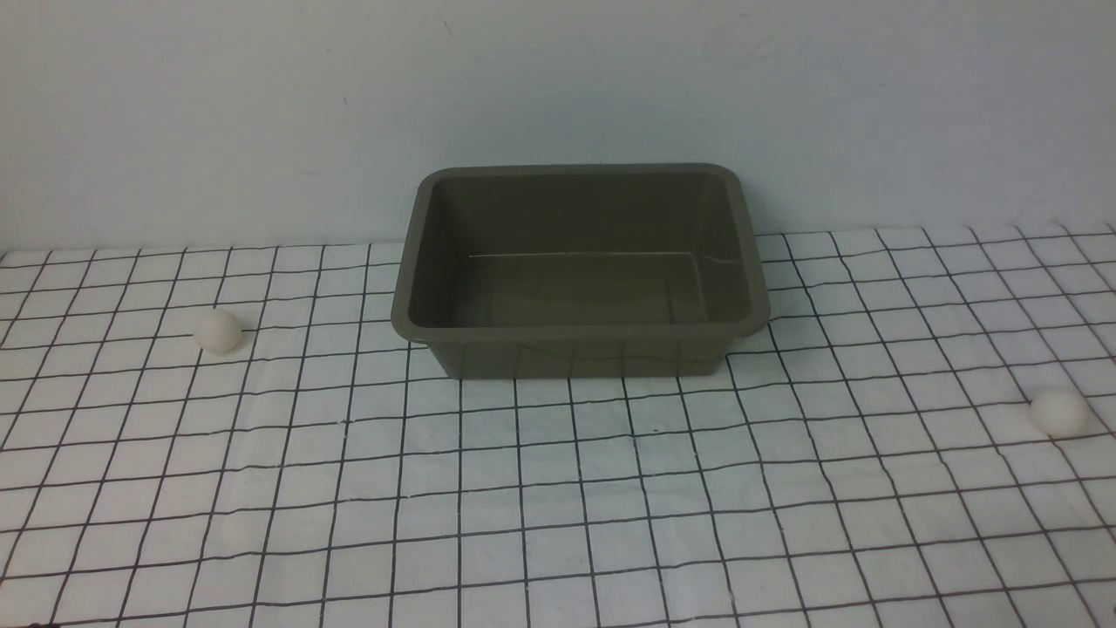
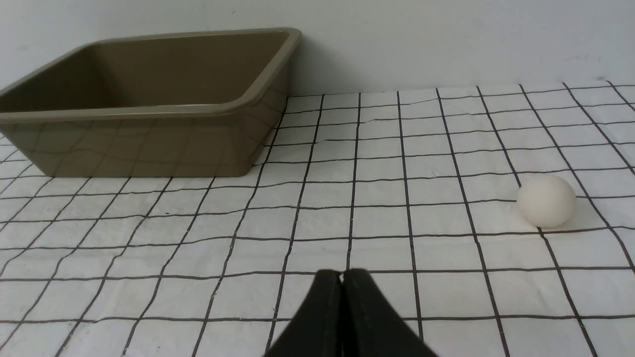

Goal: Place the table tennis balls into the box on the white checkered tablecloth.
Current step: 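Reach for and grasp a ping pong ball on the table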

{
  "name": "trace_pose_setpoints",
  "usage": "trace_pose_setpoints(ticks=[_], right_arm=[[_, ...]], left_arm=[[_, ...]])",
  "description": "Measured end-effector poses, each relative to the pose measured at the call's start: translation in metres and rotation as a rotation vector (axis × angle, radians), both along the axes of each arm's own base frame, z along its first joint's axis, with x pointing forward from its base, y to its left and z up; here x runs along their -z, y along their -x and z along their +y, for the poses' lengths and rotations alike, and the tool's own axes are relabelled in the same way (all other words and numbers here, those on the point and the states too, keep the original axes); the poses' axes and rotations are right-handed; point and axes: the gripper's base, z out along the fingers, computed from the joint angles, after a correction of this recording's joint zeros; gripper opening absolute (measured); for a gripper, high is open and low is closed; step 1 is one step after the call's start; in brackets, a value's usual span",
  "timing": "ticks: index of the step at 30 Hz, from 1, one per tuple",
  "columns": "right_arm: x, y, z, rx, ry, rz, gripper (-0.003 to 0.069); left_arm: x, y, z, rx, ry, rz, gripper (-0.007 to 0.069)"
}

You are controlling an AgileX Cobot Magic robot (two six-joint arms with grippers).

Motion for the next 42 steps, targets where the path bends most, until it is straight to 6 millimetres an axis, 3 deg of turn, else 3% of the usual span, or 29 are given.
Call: trace_pose_setpoints(ticks=[14,19,24,27,30,38,39,42], right_arm=[[-0.008,0.0,0.009,-0.012,-0.553,0.021,-0.0016],[-0.013,0.0,0.01,-0.007,-0.822,0.036,-0.0016],[-0.02,-0.002,0.003,0.053,-0.939,-0.044,-0.0016],[-0.023,-0.002,-0.001,0.08,-0.912,-0.097,-0.0016],[-0.04,0.001,0.001,0.032,-0.814,-0.145,-0.0016],[-0.115,0.025,0.002,-0.09,-0.532,-0.4,-0.0016],[-0.133,0.034,0.004,-0.12,-0.441,-0.464,-0.0016],[-0.156,0.04,0.009,-0.181,-0.286,-0.491,-0.0016]], left_arm=[[0.0,0.0,0.0,0.0,0.0,0.0,-0.0004],[0.0,0.0,0.0,0.0,0.0,0.0,-0.0004],[0.0,0.0,0.0,0.0,0.0,0.0,-0.0004],[0.0,0.0,0.0,0.0,0.0,0.0,-0.0004],[0.0,0.0,0.0,0.0,0.0,0.0,-0.0004],[0.0,0.0,0.0,0.0,0.0,0.0,-0.0004],[0.0,0.0,0.0,0.0,0.0,0.0,-0.0004],[0.0,0.0,0.0,0.0,-0.001,0.0,-0.0004]])
